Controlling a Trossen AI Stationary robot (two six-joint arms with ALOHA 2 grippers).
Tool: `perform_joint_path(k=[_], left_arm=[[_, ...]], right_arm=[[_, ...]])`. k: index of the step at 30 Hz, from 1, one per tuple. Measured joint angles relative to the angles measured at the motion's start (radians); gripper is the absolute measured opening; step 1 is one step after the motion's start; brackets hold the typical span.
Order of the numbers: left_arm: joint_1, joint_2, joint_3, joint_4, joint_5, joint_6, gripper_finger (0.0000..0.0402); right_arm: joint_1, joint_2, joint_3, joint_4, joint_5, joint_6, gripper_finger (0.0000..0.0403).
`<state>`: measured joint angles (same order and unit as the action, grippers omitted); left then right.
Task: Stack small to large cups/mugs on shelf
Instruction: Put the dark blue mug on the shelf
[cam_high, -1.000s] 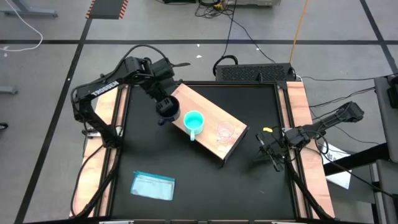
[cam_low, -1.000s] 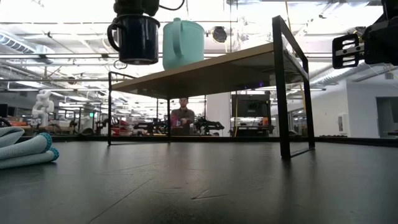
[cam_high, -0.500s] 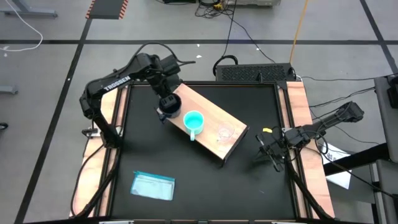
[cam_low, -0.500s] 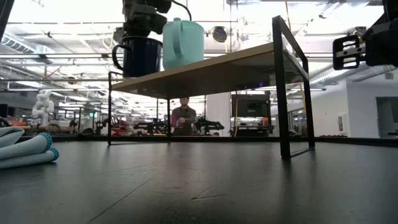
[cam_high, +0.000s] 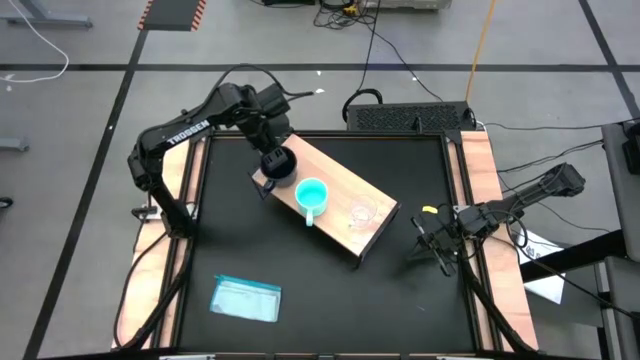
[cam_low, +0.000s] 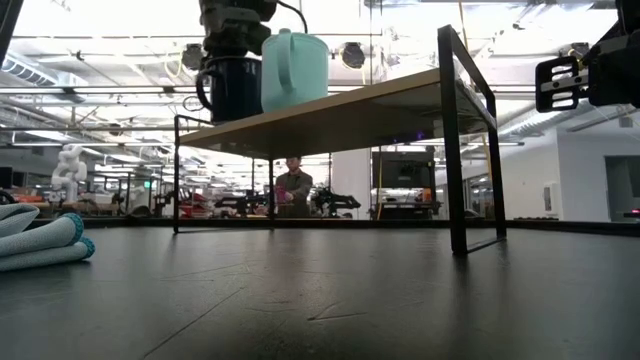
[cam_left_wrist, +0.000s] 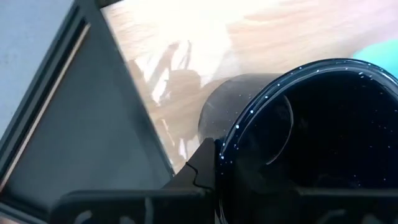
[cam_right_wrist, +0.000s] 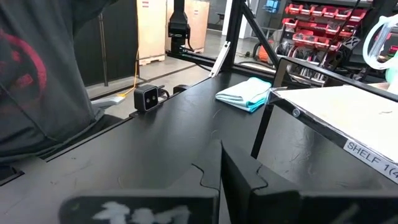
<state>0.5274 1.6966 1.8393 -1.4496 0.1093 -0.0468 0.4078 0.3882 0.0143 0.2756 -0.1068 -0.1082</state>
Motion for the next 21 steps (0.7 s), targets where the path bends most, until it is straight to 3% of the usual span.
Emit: perform_joint_path(k=[21], left_arm=[[-0.007,-0.001,-0.007,-0.018,-0.023,-0.137,0.0015]], right_arm=[[0.0,0.0,0.0,-0.002,-0.004,0.017,0.0]])
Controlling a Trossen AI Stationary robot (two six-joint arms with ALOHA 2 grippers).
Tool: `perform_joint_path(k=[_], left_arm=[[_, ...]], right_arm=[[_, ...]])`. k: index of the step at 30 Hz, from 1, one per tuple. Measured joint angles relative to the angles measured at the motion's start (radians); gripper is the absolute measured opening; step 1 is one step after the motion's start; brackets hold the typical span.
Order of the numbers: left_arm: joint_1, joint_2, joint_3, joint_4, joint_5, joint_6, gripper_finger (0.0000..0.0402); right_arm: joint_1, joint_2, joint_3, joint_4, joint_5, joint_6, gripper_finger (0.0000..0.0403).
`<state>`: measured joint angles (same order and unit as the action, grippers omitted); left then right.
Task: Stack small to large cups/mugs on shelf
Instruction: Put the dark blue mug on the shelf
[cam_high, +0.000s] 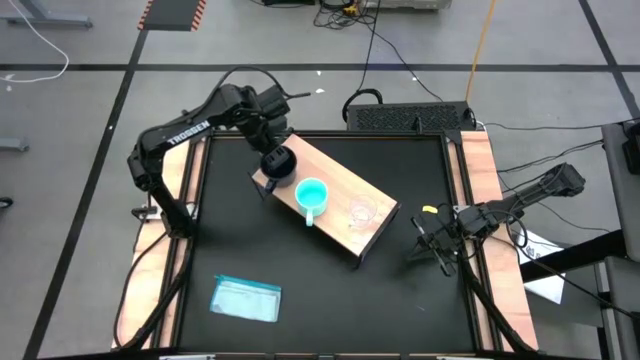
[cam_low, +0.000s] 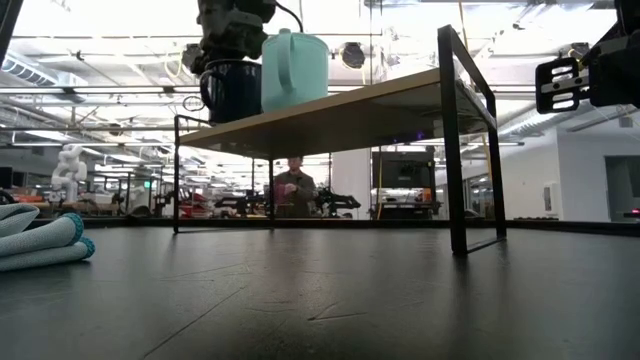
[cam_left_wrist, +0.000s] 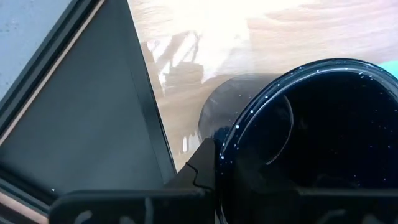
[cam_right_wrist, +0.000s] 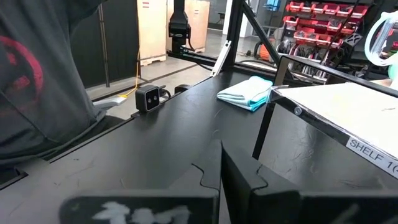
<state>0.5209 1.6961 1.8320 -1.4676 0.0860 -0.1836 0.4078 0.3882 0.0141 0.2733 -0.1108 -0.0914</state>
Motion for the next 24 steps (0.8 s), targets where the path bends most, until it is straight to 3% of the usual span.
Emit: perform_joint_path(k=[24], left_arm=[[0.0,-0.002,-0.07,0.034,0.001,0.011,0.0015]], right_arm=[[0.0,0.0,0.0,0.006,-0.001,0.002,0.0]])
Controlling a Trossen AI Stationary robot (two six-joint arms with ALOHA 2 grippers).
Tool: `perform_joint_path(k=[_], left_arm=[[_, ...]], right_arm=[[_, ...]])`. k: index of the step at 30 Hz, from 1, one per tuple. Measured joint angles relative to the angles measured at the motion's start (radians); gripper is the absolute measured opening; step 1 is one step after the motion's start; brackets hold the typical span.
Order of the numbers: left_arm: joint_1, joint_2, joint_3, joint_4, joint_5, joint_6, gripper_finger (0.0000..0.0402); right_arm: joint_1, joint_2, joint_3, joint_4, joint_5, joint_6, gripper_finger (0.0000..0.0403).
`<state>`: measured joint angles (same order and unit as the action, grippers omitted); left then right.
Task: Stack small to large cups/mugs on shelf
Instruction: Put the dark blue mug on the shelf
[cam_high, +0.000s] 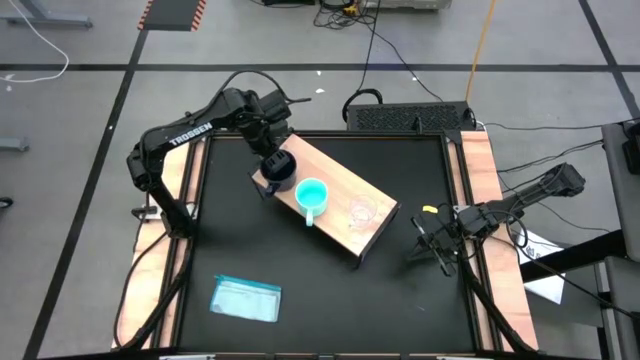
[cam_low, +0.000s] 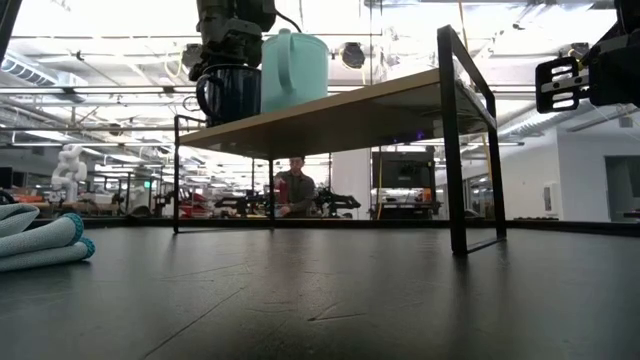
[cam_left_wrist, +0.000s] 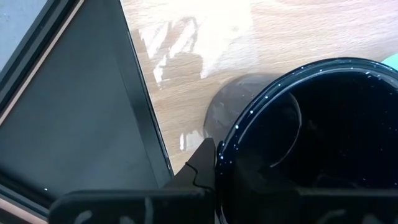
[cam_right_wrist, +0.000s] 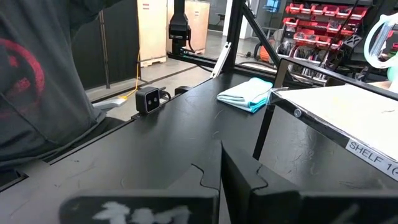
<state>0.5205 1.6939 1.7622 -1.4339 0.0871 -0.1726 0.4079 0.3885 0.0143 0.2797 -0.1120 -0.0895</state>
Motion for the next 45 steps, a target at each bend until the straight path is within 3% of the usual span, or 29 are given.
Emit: perform_joint_path(k=[45], left_arm=[[0.0,0.004,-0.003,0.03,-0.021,0.012,0.0027]], right_arm=[[0.0,0.0,0.0,-0.001,-0.025,-0.003,0.0]])
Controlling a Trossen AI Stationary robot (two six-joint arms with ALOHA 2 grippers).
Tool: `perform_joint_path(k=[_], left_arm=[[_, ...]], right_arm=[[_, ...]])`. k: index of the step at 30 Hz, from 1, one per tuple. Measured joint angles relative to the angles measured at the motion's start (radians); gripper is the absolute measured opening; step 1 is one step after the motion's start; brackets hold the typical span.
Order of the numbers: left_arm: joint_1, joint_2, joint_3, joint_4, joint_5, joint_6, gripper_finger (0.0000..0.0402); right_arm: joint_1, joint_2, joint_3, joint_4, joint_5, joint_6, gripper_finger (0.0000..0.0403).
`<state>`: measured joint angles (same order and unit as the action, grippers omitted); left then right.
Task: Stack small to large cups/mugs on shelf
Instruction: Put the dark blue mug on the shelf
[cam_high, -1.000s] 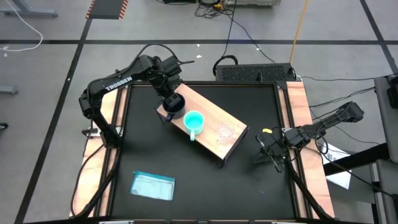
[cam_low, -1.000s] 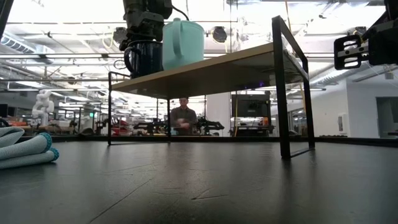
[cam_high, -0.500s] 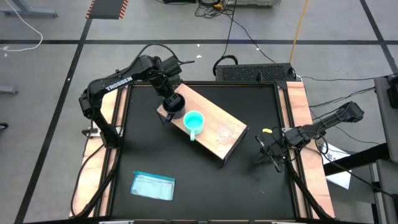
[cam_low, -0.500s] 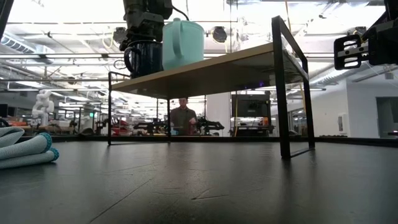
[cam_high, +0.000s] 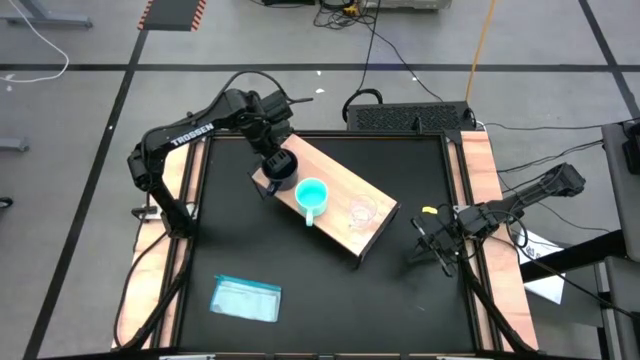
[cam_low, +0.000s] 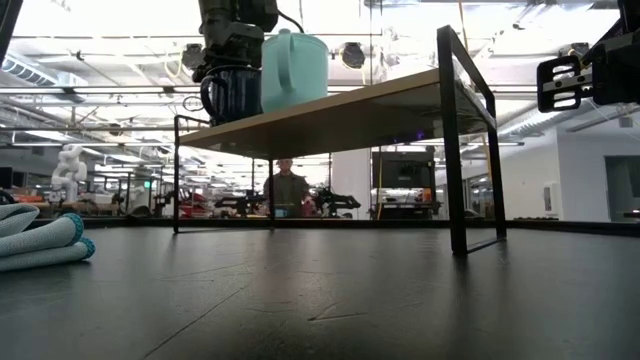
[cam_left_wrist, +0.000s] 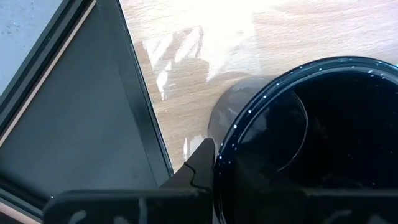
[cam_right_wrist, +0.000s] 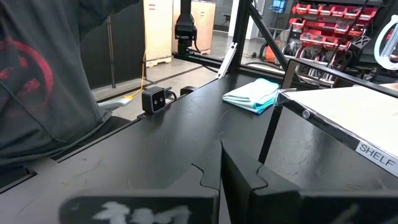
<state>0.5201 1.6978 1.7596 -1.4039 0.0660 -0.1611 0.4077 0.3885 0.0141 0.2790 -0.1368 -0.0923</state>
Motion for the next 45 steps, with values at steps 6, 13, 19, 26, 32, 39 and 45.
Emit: perform_joint_path(k=[6,13,19,26,32,39,45], left_arm=[[0.0,0.0,0.0,0.001,-0.001,0.001,0.0029],[0.0,0.0,0.0,0.002,0.0,0.001,0.0035],[0.0,0.0,0.0,0.004,-0.004,0.009,0.0072],[0.0,0.0,0.0,0.004,-0.007,0.011,0.0109],[0.0,0.0,0.0,0.004,-0.007,0.012,0.0131],[0.0,-0.001,0.0,-0.004,-0.007,0.019,0.0143],[0.0,-0.001,0.0,-0.068,-0.006,0.025,0.0143]], right_arm=[[0.0,0.0,0.0,0.0,0.0,0.001,0.0],[0.0,0.0,0.0,0.0,0.0,0.001,0.0],[0.0,0.0,0.0,0.0,0.0,0.001,0.0],[0.0,0.0,0.0,0.0,0.0,0.001,0.0],[0.0,0.0,0.0,0.0,0.0,0.002,0.0],[0.0,0.0,0.0,-0.001,0.0,0.002,0.0],[0.0,0.0,0.0,-0.001,0.0,0.002,0.0]])
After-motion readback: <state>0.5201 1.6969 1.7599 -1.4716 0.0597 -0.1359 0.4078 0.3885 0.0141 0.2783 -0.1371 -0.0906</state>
